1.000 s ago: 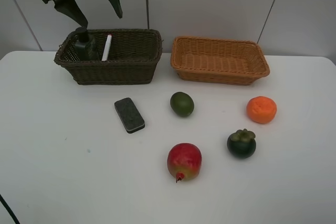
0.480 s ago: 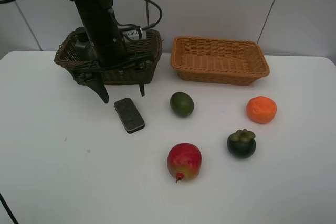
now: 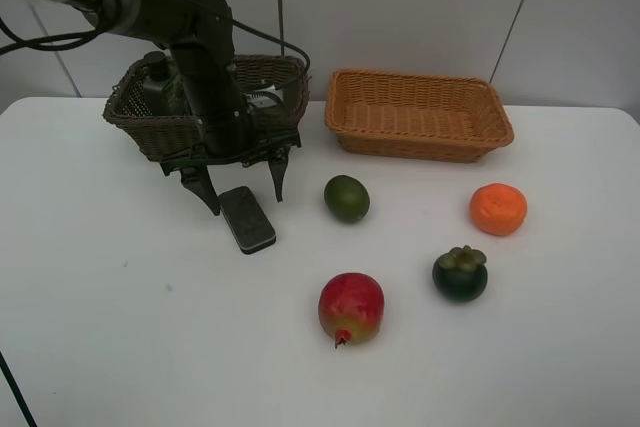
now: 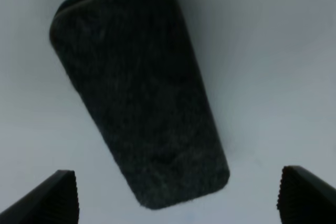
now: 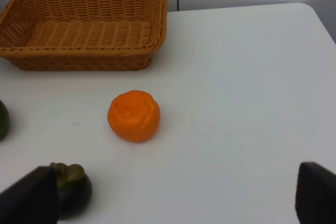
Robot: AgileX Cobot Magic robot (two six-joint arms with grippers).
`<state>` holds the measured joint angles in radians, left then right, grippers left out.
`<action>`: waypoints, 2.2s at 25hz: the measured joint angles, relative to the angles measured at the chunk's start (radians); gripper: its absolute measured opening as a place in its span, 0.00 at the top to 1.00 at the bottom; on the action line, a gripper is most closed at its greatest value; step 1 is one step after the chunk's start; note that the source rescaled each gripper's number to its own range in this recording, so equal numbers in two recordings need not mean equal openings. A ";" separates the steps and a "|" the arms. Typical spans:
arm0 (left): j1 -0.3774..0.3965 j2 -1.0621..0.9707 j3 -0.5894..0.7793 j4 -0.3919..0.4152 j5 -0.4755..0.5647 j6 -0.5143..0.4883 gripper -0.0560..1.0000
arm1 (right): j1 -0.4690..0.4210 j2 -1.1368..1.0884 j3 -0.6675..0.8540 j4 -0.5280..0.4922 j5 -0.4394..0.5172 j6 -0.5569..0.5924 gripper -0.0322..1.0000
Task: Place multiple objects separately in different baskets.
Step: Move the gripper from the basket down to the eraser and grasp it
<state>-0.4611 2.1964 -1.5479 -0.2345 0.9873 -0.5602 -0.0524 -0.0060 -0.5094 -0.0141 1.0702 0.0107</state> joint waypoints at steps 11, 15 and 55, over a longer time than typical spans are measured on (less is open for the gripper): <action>0.000 0.067 0.001 0.005 -0.037 -0.012 0.08 | 0.000 0.000 0.000 0.000 0.000 0.000 0.00; 0.000 0.073 0.001 0.008 -0.057 -0.013 0.08 | 0.000 0.000 0.000 0.000 0.000 -0.002 0.00; -0.004 0.115 -0.006 0.034 0.006 0.001 0.42 | 0.000 0.000 0.000 0.000 0.000 -0.003 0.00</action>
<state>-0.4652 2.3114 -1.5543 -0.2007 0.9930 -0.5588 -0.0524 -0.0060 -0.5094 -0.0141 1.0702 0.0075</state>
